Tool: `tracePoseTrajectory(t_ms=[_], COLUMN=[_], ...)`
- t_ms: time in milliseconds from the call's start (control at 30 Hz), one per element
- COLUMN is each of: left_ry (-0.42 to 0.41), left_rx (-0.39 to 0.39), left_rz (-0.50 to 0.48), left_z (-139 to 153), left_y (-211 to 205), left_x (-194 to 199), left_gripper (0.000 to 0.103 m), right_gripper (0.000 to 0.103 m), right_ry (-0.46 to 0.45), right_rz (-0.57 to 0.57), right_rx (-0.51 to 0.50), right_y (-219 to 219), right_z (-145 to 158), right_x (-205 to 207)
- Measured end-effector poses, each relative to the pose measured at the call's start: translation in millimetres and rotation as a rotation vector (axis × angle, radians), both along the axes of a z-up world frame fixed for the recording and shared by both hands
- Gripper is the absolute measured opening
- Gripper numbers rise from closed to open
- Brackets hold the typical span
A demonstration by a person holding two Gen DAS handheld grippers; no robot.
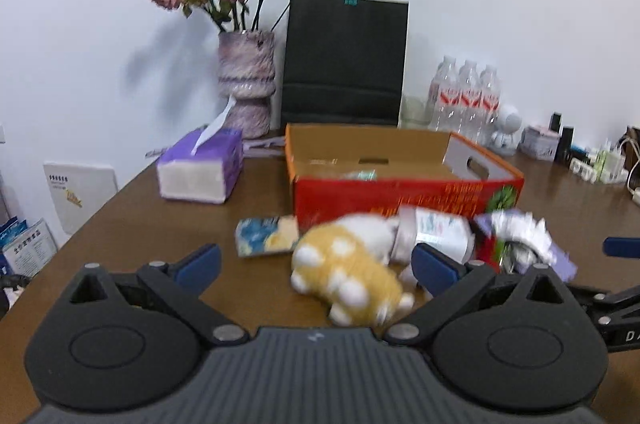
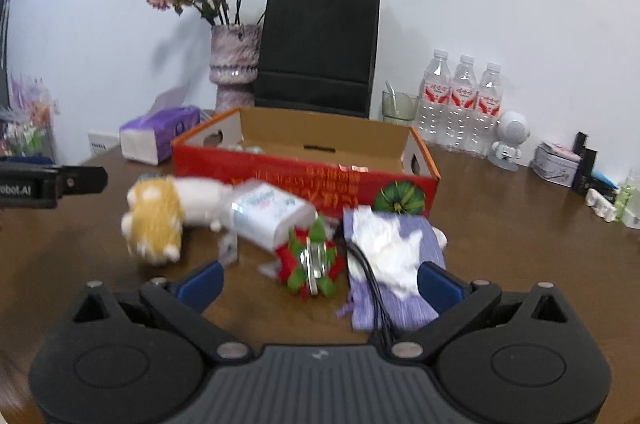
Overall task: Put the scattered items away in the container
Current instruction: 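Move the left tool to the plush toy and the right to the black cable, then grasp the yellow-white plush toy with the left tool while the right grasps the black cable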
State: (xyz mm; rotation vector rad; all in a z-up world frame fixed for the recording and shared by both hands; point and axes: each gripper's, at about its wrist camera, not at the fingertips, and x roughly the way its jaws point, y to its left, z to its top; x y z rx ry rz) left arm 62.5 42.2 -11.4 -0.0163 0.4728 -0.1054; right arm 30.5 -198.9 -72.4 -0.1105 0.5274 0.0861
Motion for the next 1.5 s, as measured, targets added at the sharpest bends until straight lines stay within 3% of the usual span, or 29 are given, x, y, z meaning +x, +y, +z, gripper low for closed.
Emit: tracePoseTrajectory(t_ms=[433, 667, 1000, 1200, 1333, 1433, 1500], left_ry=[0.061, 0.059, 0.103, 0.181, 0.276, 0.32, 0.331], left_rx=[-0.002, 0.009, 0.008, -0.029, -0.164, -0.179, -0.165], left_rz=[0.029, 0.041, 0.05, 0.085, 0.113, 0.129, 0.129], left_z=[-21, -23, -30, -32, -40, -47, -52], left_y=[19, 16, 4, -18, -8, -10, -14], left_x=[-19, -16, 13, 58, 92, 108, 113], left_gripper=[0.103, 0.103, 0.103, 0.103, 0.103, 0.101, 0.091], right_gripper=[0.103, 0.103, 0.102, 0.081, 0.047, 0.028, 0.02], right_ry=[0.007, 0.006, 0.01, -0.004, 0.017, 0.055, 0.062], right_rz=[-0.057, -0.084, -0.107, -0.098, -0.081, -0.051, -0.046], right_rx=[0.056, 0.112, 0.118, 0.073, 0.03, 0.031, 0.031], right_y=[-15, -28, -36, -33, -35, -34, -31], right_z=[-21, -28, -40, -35, -35, -40, -42], right_x=[-27, -26, -9, 23, 47, 62, 67])
